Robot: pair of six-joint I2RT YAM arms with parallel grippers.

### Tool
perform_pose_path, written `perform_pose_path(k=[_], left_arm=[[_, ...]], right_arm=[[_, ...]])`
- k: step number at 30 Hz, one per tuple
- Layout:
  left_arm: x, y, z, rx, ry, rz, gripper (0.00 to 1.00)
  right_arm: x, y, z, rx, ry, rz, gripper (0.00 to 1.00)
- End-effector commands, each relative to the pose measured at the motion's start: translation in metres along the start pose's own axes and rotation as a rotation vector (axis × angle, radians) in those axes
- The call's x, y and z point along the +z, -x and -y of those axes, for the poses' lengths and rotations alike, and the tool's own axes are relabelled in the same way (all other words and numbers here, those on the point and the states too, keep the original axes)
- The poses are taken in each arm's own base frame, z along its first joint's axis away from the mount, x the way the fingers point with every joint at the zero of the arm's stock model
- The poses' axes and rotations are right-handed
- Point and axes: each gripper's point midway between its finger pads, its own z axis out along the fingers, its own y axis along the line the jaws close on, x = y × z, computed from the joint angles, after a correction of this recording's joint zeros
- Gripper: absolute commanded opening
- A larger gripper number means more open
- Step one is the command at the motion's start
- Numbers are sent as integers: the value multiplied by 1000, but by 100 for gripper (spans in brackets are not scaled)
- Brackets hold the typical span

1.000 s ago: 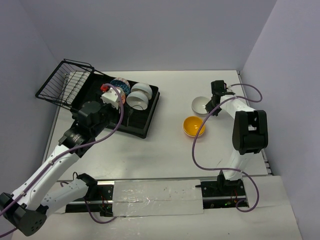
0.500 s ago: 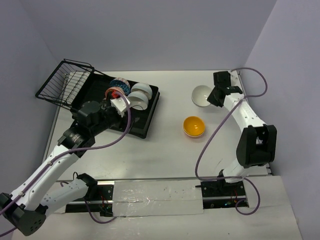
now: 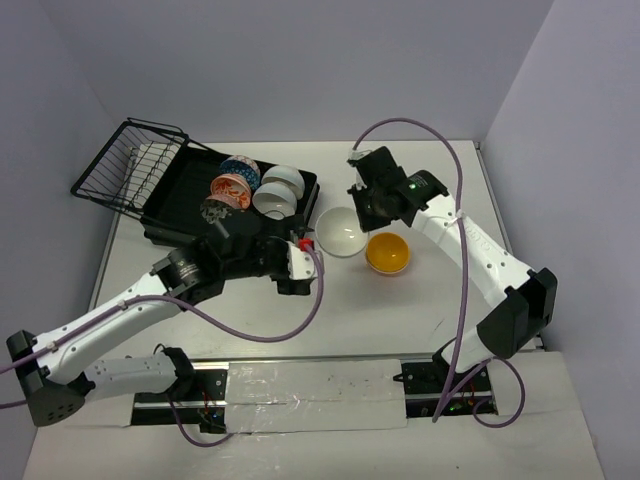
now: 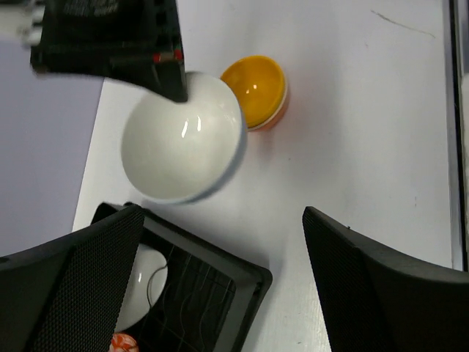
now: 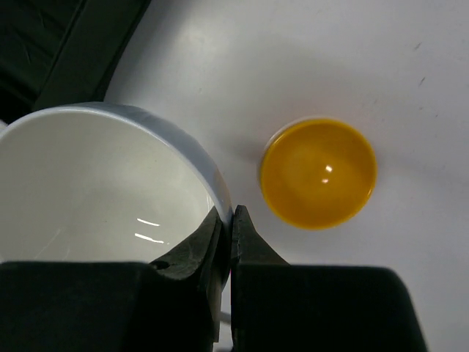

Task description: Load the bowls into the dish rack

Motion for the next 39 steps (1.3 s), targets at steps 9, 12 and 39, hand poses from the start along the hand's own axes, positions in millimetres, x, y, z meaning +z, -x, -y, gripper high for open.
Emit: perform_pose_path(k=[9, 12, 39], left_arm=[[18, 0, 70, 273, -322, -188, 86], [20, -10, 87, 329, -381, -272, 81], [35, -29, 80, 433, -358, -396, 47]], right_arm=[[-36, -28, -38, -326, 119, -21, 0], [-36, -35, -43, -386, 129, -34, 0], [-47, -52, -64, -498, 181, -33, 0]])
